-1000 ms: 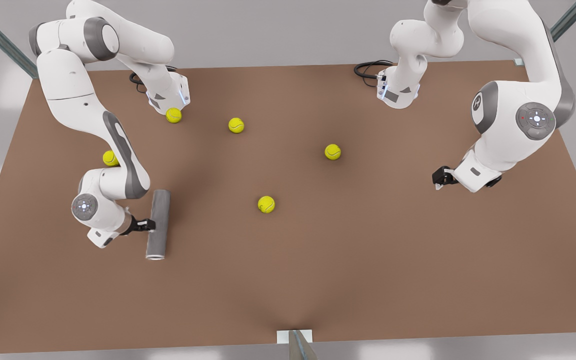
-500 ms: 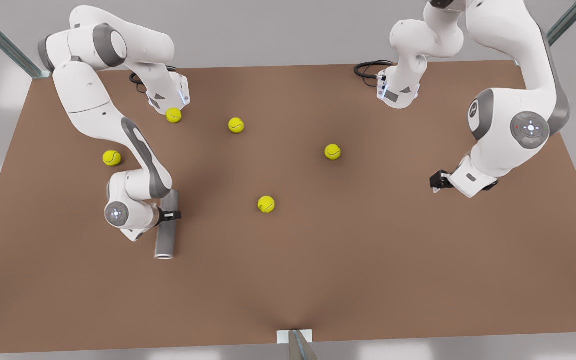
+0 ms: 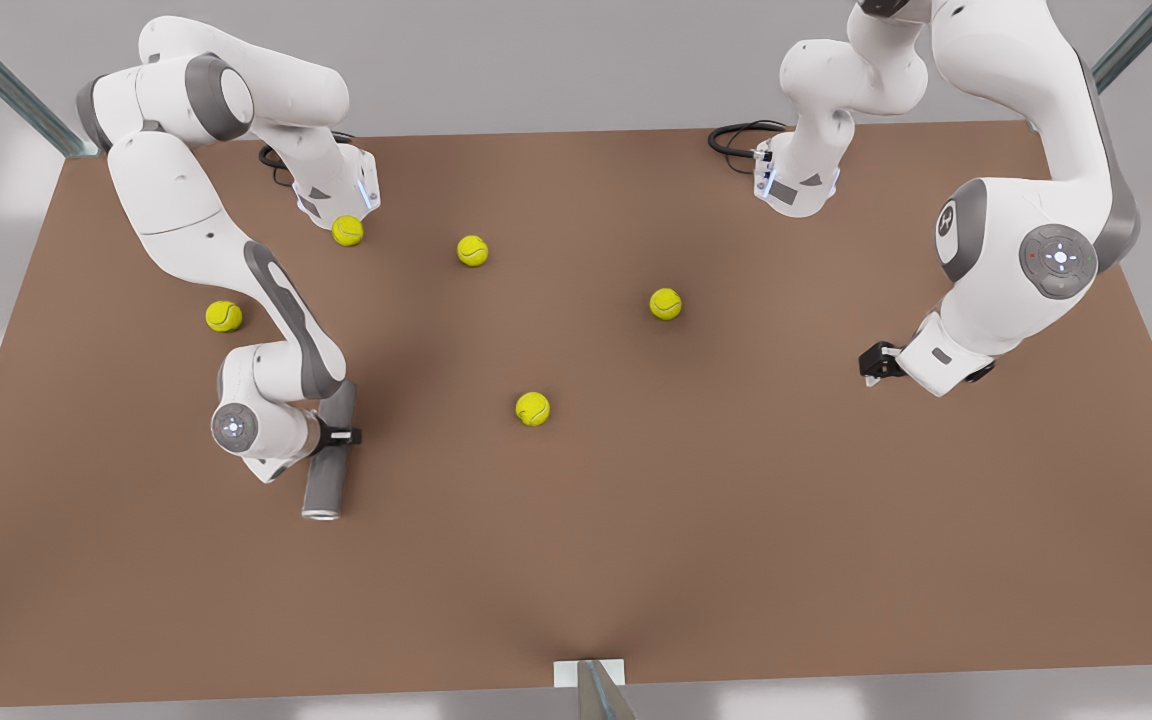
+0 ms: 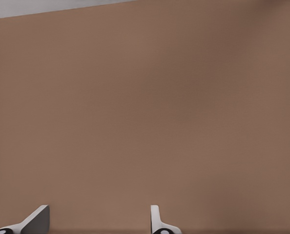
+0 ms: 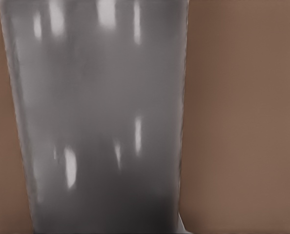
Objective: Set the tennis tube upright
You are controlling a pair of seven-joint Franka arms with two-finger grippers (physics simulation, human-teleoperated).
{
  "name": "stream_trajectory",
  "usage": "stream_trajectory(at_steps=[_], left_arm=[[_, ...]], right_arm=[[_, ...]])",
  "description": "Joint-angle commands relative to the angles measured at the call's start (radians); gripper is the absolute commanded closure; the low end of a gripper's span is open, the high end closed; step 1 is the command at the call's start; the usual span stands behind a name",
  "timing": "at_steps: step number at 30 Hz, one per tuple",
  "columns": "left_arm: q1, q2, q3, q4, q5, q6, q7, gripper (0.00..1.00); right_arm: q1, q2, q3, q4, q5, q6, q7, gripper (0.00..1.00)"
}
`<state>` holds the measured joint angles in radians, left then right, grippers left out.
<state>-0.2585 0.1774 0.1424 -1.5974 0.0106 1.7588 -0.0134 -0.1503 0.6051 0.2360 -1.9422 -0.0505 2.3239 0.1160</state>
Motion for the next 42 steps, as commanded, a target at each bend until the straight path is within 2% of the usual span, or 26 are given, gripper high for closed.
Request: stream_trajectory(at_steps=[1, 4, 6, 9, 11, 14, 22, 23, 25, 27, 29, 32, 34, 35, 38, 40, 42], left_arm=[[-0.001, -0.001, 0.000, 0.000, 0.002, -0.001, -0.008, 0.00], [-0.001, -0.003, 0.000, 0.000, 0.000, -0.001, -0.008, 0.00], [-0.001, -0.001, 0.000, 0.000, 0.002, -0.001, -0.008, 0.00], [-0.001, -0.001, 0.000, 0.000, 0.002, -0.001, -0.008, 0.00], [-0.001, -0.003, 0.000, 0.000, 0.002, -0.001, -0.008, 0.00], [-0.001, -0.003, 0.000, 0.000, 0.002, -0.001, -0.008, 0.00], [-0.001, -0.003, 0.000, 0.000, 0.002, -0.002, -0.013, 0.00], [-0.001, -0.003, 0.000, 0.000, 0.002, -0.002, -0.013, 0.00], [-0.001, -0.003, 0.000, 0.000, 0.002, -0.002, -0.013, 0.00], [-0.001, -0.003, 0.000, 0.000, 0.002, -0.002, -0.013, 0.00], [-0.001, -0.003, 0.000, 0.000, 0.002, -0.002, -0.013, 0.00], [-0.001, -0.003, 0.000, 0.000, 0.002, -0.002, -0.013, 0.00], [-0.001, -0.004, 0.000, 0.000, 0.002, -0.004, -0.013, 0.00], [-0.001, -0.004, 0.000, 0.000, 0.002, -0.005, -0.013, 0.00], [-0.001, -0.004, 0.000, 0.000, 0.002, -0.005, -0.013, 0.00], [-0.001, -0.004, 0.000, 0.000, 0.002, -0.004, -0.013, 0.00], [-0.001, -0.004, 0.000, 0.000, 0.002, -0.004, -0.013, 0.00]], right_arm=[[0.000, -0.001, 0.000, 0.003, -0.009, 0.000, 0.051, 0.32], [0.018, -0.019, 0.002, 0.068, -0.014, -0.090, 0.042, 0.32], [0.025, -0.062, 0.032, 0.097, -0.020, -0.130, 0.030, 0.32], [0.021, -0.085, 0.154, 0.137, -0.140, -0.136, 0.008, 0.32], [0.014, -0.111, 0.227, 0.143, -0.143, -0.146, -0.059, 0.32], [0.044, -0.111, 0.258, 0.206, -0.175, -0.187, -0.114, 0.32], [0.322, -0.099, 0.255, 0.266, -0.379, -0.189, -0.197, 0.31], [0.351, -0.090, 0.256, 0.258, -0.379, -0.189, -0.205, 0.28], [0.420, -0.041, 0.255, 0.272, -0.457, -0.169, -0.239, 0.29], [0.431, 0.007, 0.255, 0.353, -0.463, -0.141, -0.417, 0.29], [0.446, 0.134, 0.255, 0.496, -0.462, -0.129, -0.605, 0.29], [0.465, 0.196, 0.243, 0.545, -0.470, 0.006, -0.805, 0.29], [0.489, 0.304, 0.221, 0.670, -0.471, 0.072, -1.030, 0.29], [0.511, 0.318, 0.184, 0.684, -0.471, 0.095, -1.095, 0.29], [0.558, 0.320, 0.144, 0.687, -0.473, 0.120, -1.173, 0.29], [0.621, 0.320, 0.075, 0.717, -0.477, 0.120, -1.224, 0.26], [0.623, 0.320, 0.063, 0.723, -0.477, 0.118, -1.316, 0.23]])
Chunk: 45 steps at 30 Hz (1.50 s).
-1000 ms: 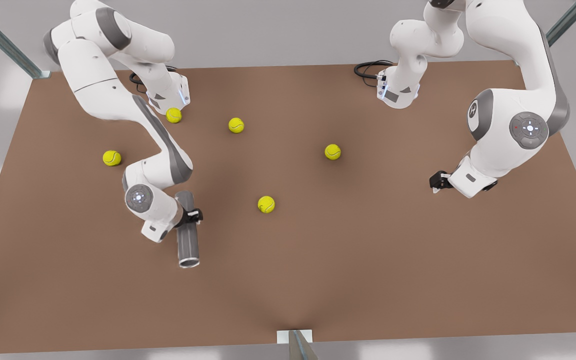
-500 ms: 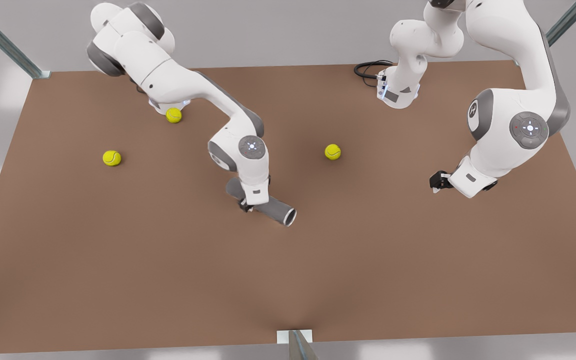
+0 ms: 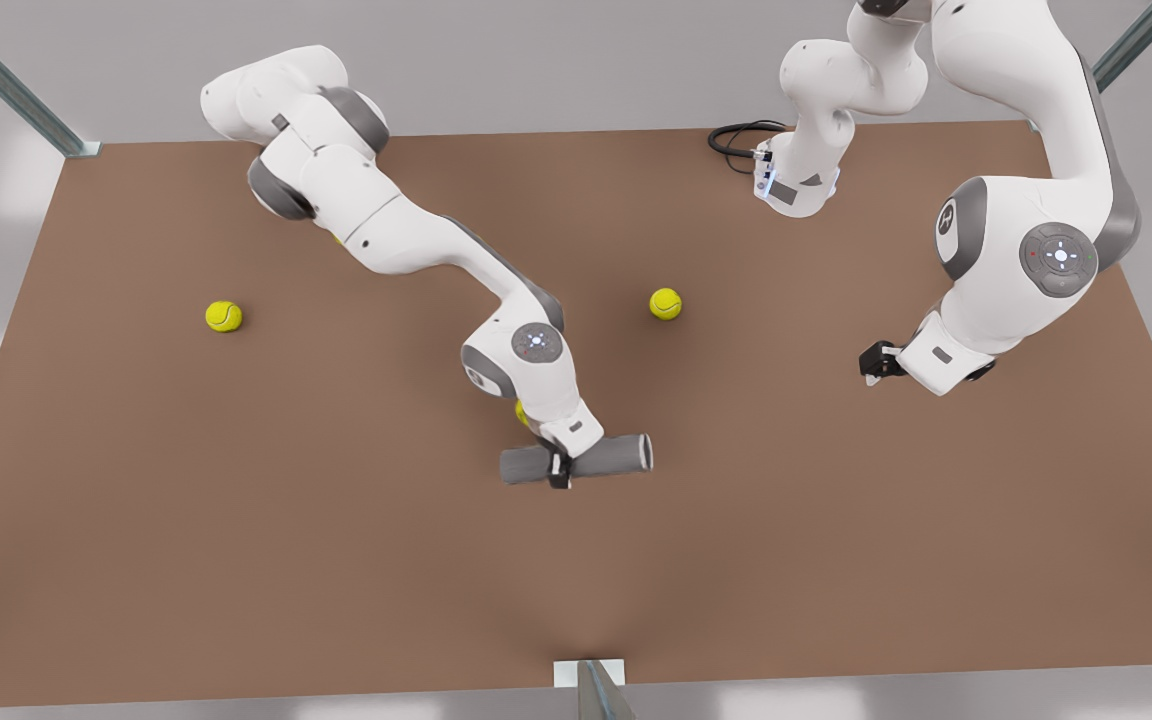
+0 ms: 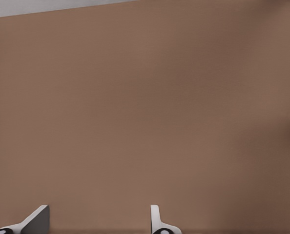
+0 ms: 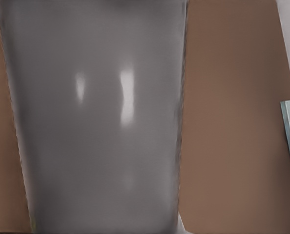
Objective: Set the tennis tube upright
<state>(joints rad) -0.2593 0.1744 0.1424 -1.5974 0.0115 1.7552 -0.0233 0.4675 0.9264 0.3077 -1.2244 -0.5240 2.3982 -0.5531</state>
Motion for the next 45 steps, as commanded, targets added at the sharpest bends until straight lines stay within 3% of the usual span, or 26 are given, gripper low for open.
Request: stream_trajectory(at_steps=[1, 2, 9, 11, 13, 15, 16, 17, 18, 19, 20, 23, 26, 28, 33, 40, 45], left_arm=[[0.000, -0.001, 0.000, 0.000, 0.001, 0.000, -0.003, 0.00], [0.000, 0.000, 0.000, 0.000, 0.001, 0.000, -0.003, 0.00], [0.000, 0.001, 0.000, 0.000, 0.001, 0.001, -0.003, 0.00], [0.002, 0.004, 0.000, 0.000, -0.050, 0.003, -0.029, 0.00], [0.119, 0.157, 0.054, 0.005, -0.704, -0.003, -0.073, 0.00], [0.193, 0.302, 0.052, 0.008, -1.095, -0.002, -0.038, 0.00], [0.189, 0.398, 0.049, 0.010, -1.273, -0.002, 0.084, 0.00], [0.184, 0.510, 0.036, 0.011, -1.466, -0.005, 0.285, 0.00], [0.177, 0.588, 0.016, 0.011, -1.577, 0.006, 0.427, 0.00], [0.149, 0.660, 0.008, 0.037, -1.686, 0.035, 0.506, 0.00], [0.147, 0.666, -0.052, 0.037, -1.742, 0.098, 0.574, 0.00], [0.144, 0.666, -0.135, 0.056, -1.760, 0.208, 0.605, 0.00], [0.140, 0.728, -0.141, 0.175, -1.760, 0.234, 0.620, 0.00], [0.118, 0.729, -0.171, 0.172, -1.769, 0.268, 0.617, 0.00], [0.106, 0.744, -0.172, 0.157, -1.766, 0.267, 0.614, 0.00], [0.101, 0.859, -0.172, 0.318, -1.768, 0.268, 0.605, 0.00], [0.088, 0.864, -0.188, 0.303, -1.800, 0.270, 0.619, 0.00]], right_arm=[[0.005, 0.000, -0.009, 0.003, -0.002, 0.044, -0.637, 0.09], [0.005, 0.008, -0.009, 0.002, 0.001, 0.045, -0.633, 0.00], [-0.046, 0.012, -0.002, -0.015, 0.012, 0.030, -0.642, 0.00], [-0.056, -0.063, 0.019, -0.010, 0.082, -0.100, -0.640, 0.00], [-0.112, -0.181, 0.024, -0.004, 0.259, -0.272, -0.598, 0.00], [-0.145, -0.305, 0.014, -0.006, 0.248, -0.453, -0.242, 0.00], [-0.176, -0.372, -0.054, -0.018, 0.246, -0.499, -0.026, 0.00], [-0.214, -0.438, -0.242, -0.085, 0.329, -0.537, 0.189, 0.00], [-0.276, -0.579, -0.240, -0.253, 0.377, -0.550, 0.505, 0.00], [-0.392, -0.692, -0.173, -0.342, 0.381, -0.637, 0.525, 0.00], [-0.434, -0.718, -0.139, -0.328, 0.381, -0.700, 0.542, 0.00], [-0.451, -0.715, -0.142, -0.276, 0.384, -0.777, 0.613, 0.00], [-0.451, -0.695, -0.142, -0.211, 0.341, -0.794, 0.665, 0.00], [-0.487, -0.695, -0.142, -0.210, 0.394, -0.794, 0.661, 0.00], [-0.495, -0.679, -0.142, -0.202, 0.417, -0.792, 0.665, 0.00], [-0.498, -0.672, -0.144, -0.196, 0.407, -0.783, 0.657, 0.00], [-0.501, -0.670, -0.145, -0.196, 0.407, -0.778, 0.657, 0.00]])
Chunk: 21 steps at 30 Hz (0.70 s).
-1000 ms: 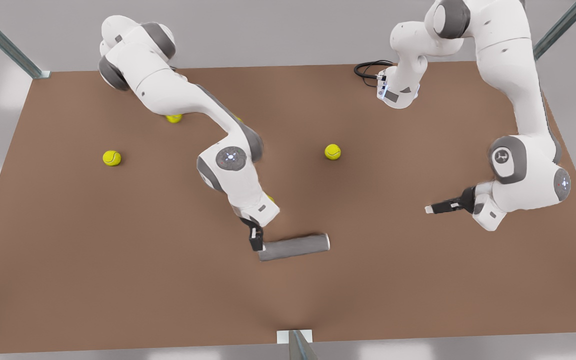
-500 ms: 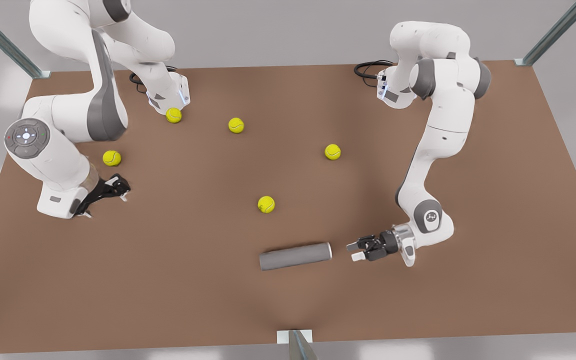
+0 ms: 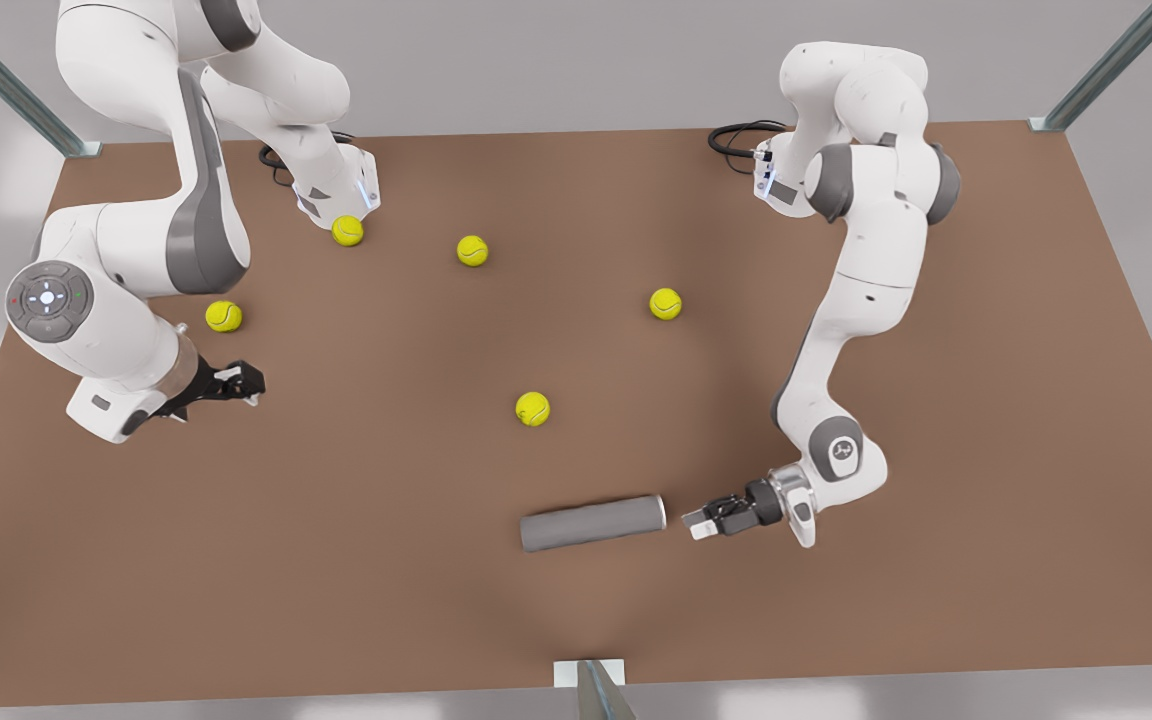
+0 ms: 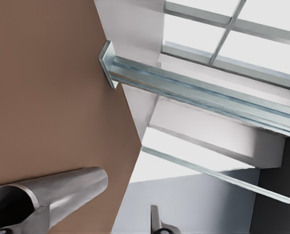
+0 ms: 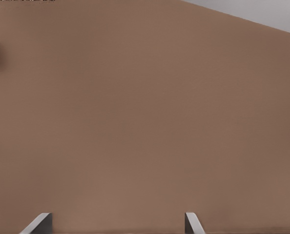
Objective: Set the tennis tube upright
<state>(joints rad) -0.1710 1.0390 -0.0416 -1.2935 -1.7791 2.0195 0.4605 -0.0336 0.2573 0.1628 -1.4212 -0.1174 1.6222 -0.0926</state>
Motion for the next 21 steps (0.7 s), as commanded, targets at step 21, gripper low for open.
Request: stream_trajectory(at_steps=[21], left_arm=[[-0.119, 0.055, -0.029, 0.103, -0.005, 0.133, 0.093, 0.00]], right_arm=[[0.001, 0.016, 0.001, 0.015, -0.001, -0.001, 0.197, 0.00]])
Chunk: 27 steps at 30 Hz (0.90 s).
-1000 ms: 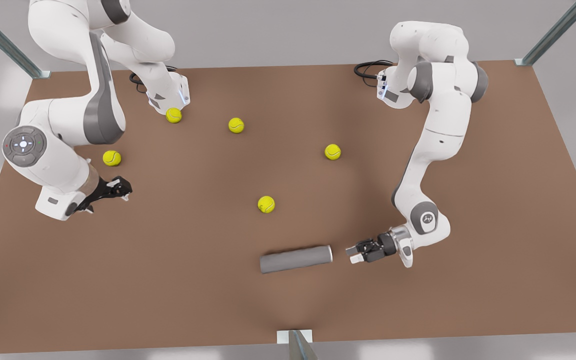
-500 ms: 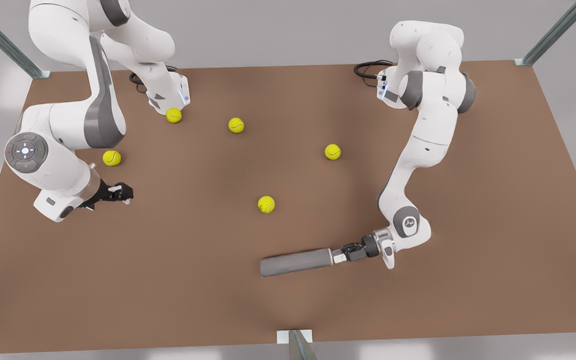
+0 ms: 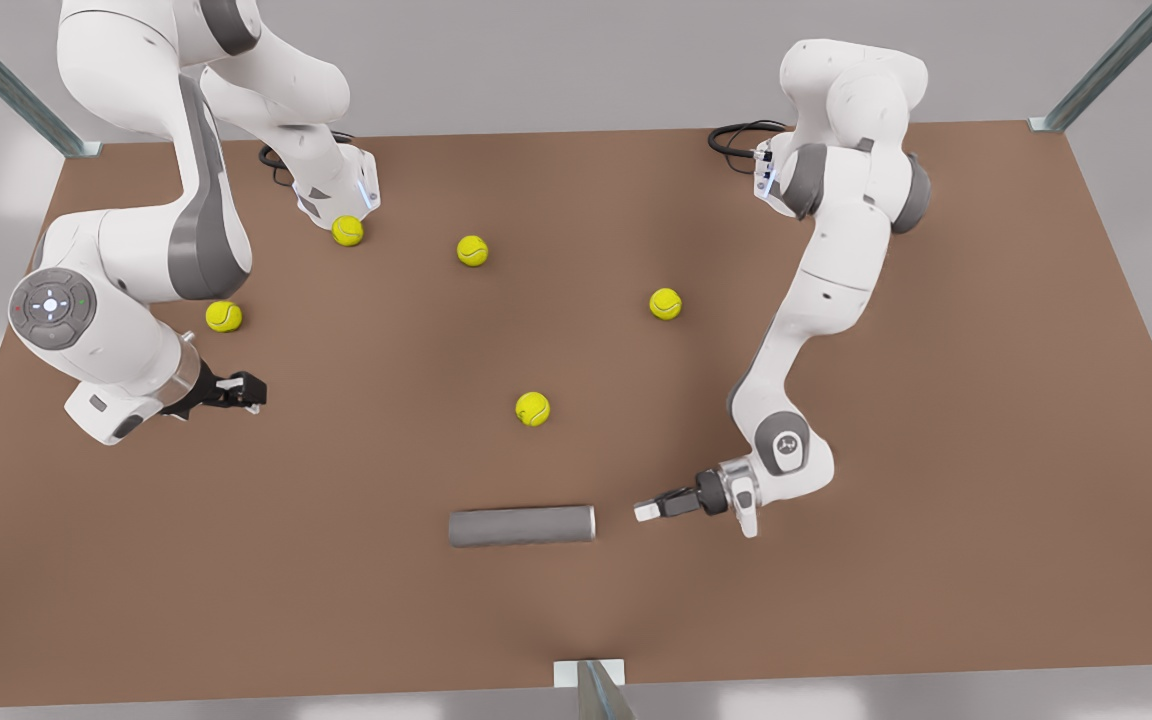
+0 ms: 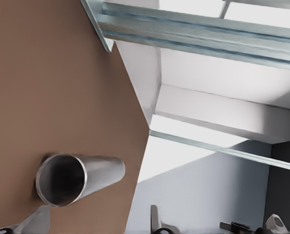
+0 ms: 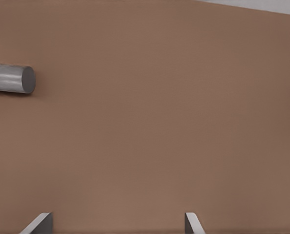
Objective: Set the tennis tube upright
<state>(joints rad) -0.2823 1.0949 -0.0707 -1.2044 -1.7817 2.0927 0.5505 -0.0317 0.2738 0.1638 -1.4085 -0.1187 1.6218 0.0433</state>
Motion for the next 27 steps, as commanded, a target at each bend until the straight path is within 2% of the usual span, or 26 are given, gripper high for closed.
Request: stream_trajectory(at_steps=[1, 8, 12, 15, 21, 27], left_arm=[[-0.021, 0.029, -0.003, 0.048, -0.002, 0.060, -0.009, 0.00], [-0.110, 0.037, -0.011, 0.098, 0.010, 0.079, -0.112, 0.00], [-0.106, 0.037, -0.004, 0.098, 0.018, 0.079, -0.109, 0.00], [-0.035, 0.037, -0.004, 0.094, 0.140, 0.026, -0.115, 0.00], [-0.052, 0.046, -0.011, 0.101, 0.137, 0.044, -0.123, 0.00], [-0.063, 0.098, -0.037, 0.175, 0.136, 0.078, -0.124, 0.00]], right_arm=[[-0.001, -0.001, 0.000, 0.002, 0.001, 0.000, 0.061, 0.00], [0.001, -0.001, 0.000, 0.002, 0.001, 0.000, 0.061, 0.00], [-0.001, -0.001, 0.000, 0.002, 0.001, 0.000, 0.061, 0.00], [-0.001, -0.001, -0.001, 0.002, 0.001, 0.000, 0.067, 0.00], [-0.005, -0.001, 0.000, 0.002, 0.001, 0.000, 0.064, 0.00], [-0.044, -0.002, -0.003, 0.003, 0.001, -0.002, 0.059, 0.00]])
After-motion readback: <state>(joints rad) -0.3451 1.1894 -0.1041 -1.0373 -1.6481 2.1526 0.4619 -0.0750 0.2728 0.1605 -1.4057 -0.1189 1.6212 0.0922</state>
